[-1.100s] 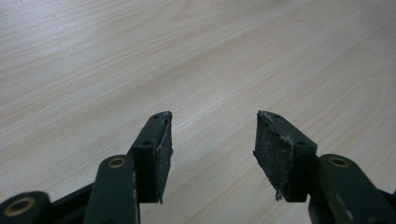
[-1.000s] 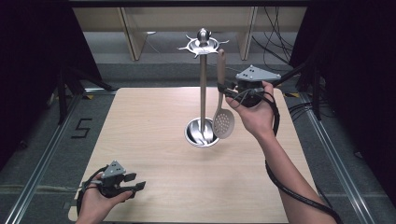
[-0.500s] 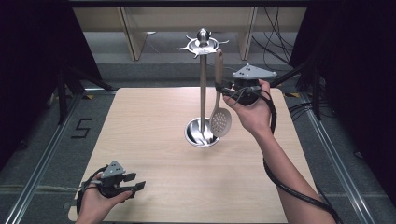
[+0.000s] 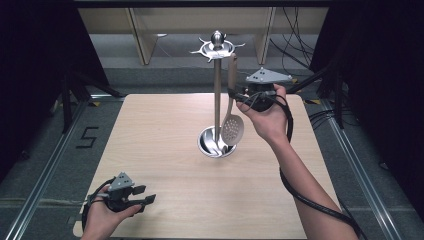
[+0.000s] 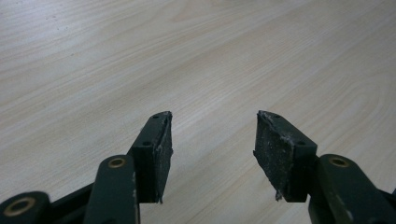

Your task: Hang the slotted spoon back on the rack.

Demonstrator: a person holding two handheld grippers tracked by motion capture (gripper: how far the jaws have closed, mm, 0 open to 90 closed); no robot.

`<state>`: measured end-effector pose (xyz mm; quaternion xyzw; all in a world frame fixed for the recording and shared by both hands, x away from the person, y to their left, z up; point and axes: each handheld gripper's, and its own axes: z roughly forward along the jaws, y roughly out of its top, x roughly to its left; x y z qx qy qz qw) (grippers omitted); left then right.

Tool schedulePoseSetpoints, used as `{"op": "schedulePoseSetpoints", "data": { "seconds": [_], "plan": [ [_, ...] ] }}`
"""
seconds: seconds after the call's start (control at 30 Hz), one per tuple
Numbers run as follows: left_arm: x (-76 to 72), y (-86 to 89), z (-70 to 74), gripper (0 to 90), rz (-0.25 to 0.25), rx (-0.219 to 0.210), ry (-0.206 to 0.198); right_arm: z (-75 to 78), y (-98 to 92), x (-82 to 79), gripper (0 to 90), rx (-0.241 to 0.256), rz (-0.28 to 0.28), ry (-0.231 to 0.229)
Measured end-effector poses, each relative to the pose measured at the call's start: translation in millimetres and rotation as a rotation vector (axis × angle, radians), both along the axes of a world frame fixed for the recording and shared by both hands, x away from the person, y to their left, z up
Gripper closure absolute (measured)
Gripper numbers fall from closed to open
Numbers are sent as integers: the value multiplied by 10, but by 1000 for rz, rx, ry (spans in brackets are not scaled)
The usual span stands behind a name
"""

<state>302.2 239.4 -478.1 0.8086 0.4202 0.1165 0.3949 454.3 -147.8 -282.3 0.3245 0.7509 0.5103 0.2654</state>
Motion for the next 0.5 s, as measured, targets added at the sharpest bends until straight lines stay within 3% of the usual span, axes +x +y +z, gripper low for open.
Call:
{"op": "schedulePoseSetpoints", "data": {
  "seconds": [0.13, 0.23, 0.33, 0.5],
  "plan": [
    [-3, -7, -4, 457, 8, -12, -2, -11, 8, -20, 723, 13, 0, -4],
    [-3, -8, -7, 457, 9, -15, -8, -6, -4, -46, 638, 28, 16, -21],
    [-4, -6, -2, 457, 8, -11, -4, -12, -26, -112, 523, 33, -10, -36],
    [-6, -6, -1, 457, 7, -10, -4, -80, -122, -225, 443, 28, -35, -37]
  ]
}}
